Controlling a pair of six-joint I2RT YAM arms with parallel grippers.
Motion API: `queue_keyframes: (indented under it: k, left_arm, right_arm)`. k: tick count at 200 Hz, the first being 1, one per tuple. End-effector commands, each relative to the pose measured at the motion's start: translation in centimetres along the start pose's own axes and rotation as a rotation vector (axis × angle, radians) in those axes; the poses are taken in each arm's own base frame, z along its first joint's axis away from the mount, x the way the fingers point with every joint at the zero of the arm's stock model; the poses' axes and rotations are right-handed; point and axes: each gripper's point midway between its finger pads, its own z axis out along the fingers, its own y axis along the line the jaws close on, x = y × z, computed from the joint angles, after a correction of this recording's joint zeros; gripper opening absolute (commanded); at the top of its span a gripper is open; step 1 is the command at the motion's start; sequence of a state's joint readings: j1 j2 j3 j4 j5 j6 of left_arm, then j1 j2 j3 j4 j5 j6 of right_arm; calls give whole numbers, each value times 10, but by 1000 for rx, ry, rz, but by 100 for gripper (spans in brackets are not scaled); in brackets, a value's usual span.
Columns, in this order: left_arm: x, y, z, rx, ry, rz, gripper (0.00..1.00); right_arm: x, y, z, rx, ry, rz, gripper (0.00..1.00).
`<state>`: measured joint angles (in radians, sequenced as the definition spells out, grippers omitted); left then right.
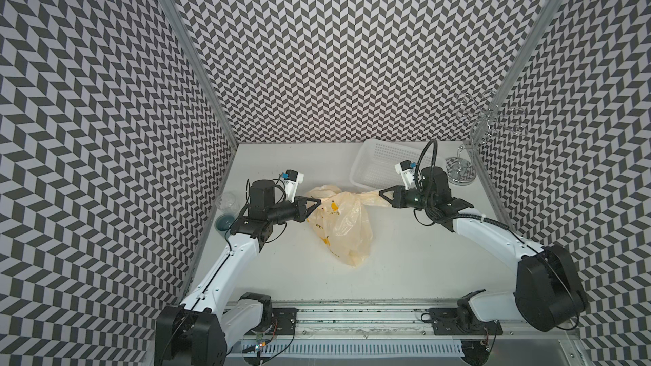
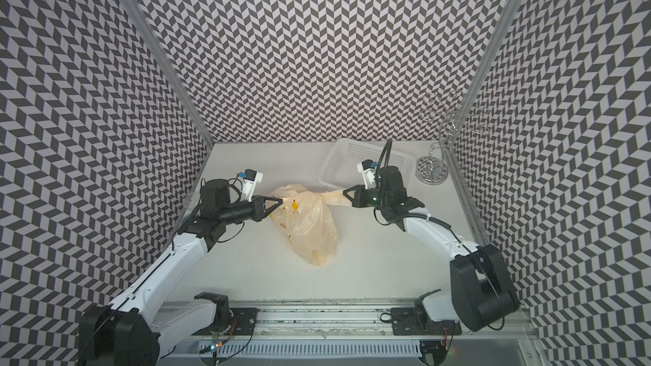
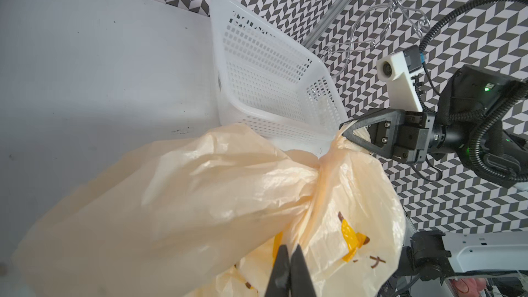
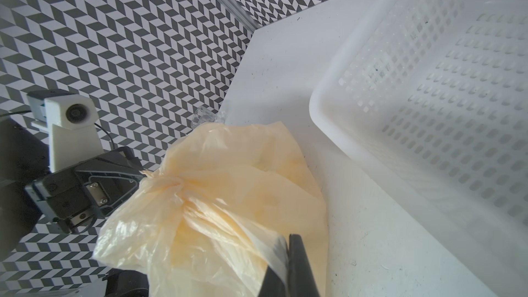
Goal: Place the peach into a plastic bag & tie a knot
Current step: Tie the plastic bag at the center of the board.
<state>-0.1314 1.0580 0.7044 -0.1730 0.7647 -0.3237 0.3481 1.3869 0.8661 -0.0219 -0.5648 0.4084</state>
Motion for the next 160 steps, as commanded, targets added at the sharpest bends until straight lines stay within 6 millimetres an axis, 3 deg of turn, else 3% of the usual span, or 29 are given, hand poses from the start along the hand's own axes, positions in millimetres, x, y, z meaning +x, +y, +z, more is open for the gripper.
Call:
queue_keyframes:
  k: [1, 21, 43, 72, 120, 141, 160]
  left_arm:
    - [-7, 56, -28, -214, -126, -115, 0]
    - [-3, 63, -31, -222, -152, -187, 0]
    - [-4, 75, -35, -290, -151, -194, 0]
    - [-6, 80, -34, -297, -147, -204, 0]
    - [1, 92, -39, -349, -145, -211, 0]
    - [-6, 85, -38, -313, -158, -196, 0]
    - [-13, 46, -25, -103, -142, -145, 0]
  right_arm:
    - [-4, -108, -36, 436, -97, 97, 0]
    - [13, -123, -33, 477, -60, 116, 0]
    - [17, -132, -33, 516, -53, 114, 0]
    - [22, -127, -27, 469, -37, 116, 0]
    - [41, -148, -26, 538, 5, 130, 0]
    - [42, -143, -21, 513, 13, 119, 0]
    - [32, -114, -11, 442, 15, 47, 0]
